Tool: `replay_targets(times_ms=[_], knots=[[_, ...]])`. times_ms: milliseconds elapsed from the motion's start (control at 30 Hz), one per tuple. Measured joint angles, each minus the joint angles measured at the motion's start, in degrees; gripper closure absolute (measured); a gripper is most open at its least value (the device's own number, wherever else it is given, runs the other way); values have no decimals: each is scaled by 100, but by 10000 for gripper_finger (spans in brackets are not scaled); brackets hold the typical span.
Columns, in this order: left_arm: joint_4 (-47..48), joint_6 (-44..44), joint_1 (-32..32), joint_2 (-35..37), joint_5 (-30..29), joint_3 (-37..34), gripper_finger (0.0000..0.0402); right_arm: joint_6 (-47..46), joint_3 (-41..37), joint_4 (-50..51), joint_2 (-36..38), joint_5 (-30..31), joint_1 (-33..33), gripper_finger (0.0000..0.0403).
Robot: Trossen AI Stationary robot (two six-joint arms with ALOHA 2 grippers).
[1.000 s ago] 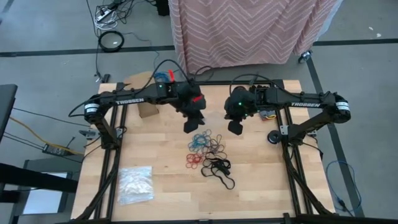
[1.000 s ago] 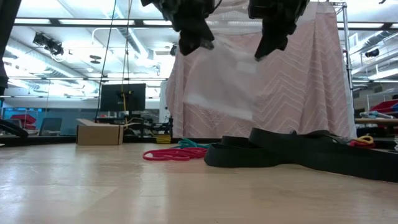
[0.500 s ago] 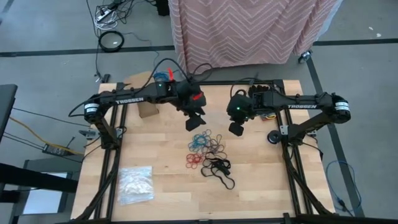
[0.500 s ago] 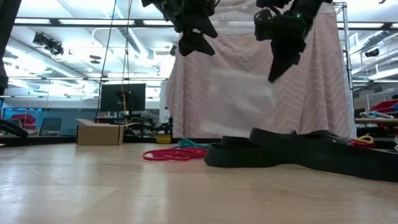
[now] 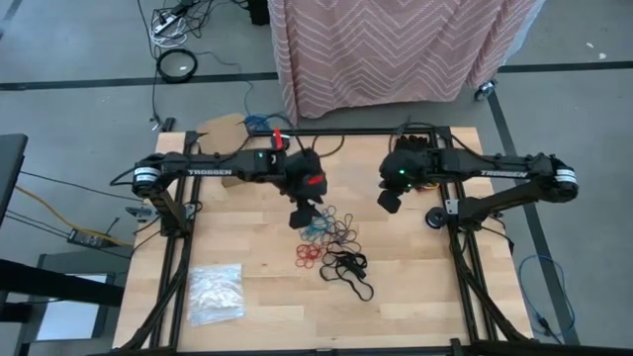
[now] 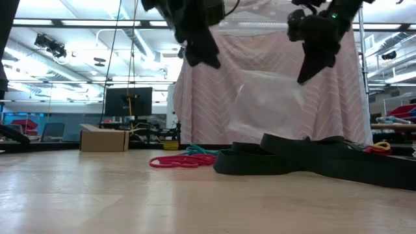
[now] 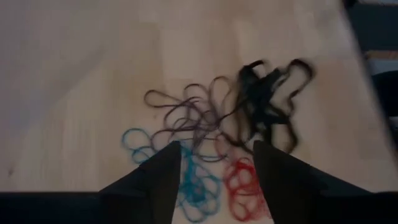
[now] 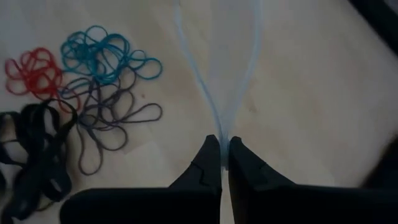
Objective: Sort rubber bands
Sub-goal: Put the blue rubber band into the transparent zip bag
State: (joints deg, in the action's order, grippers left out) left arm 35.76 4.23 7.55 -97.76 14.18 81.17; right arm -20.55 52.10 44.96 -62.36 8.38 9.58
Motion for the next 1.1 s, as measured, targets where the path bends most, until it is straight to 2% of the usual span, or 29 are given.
replay_targets(times_ms=[100,200,400,567,667,833,1100], knots=[[-64,2,13,0,-271,-392,215,-236,-218,-160,191,-51,-62,403],[-106,-128,102,-2,-276,-906,218,-327,-268,-178,217,16,-135,403],[-1417,-1050,347,-2,453,-1928,219,-330,-276,-280,116,42,-208,403],[-2346,-1704,505,-2,675,-2417,219,-333,-276,-394,82,-9,-208,403],[-2626,-1878,528,-32,673,-2578,219,-333,-276,-453,77,-54,-208,403],[-2501,-1932,520,-173,645,-2709,219,-333,-275,-451,75,-60,-208,403],[-2916,-2099,593,-374,673,-2699,219,-333,-275,-553,74,-61,-208,403]])
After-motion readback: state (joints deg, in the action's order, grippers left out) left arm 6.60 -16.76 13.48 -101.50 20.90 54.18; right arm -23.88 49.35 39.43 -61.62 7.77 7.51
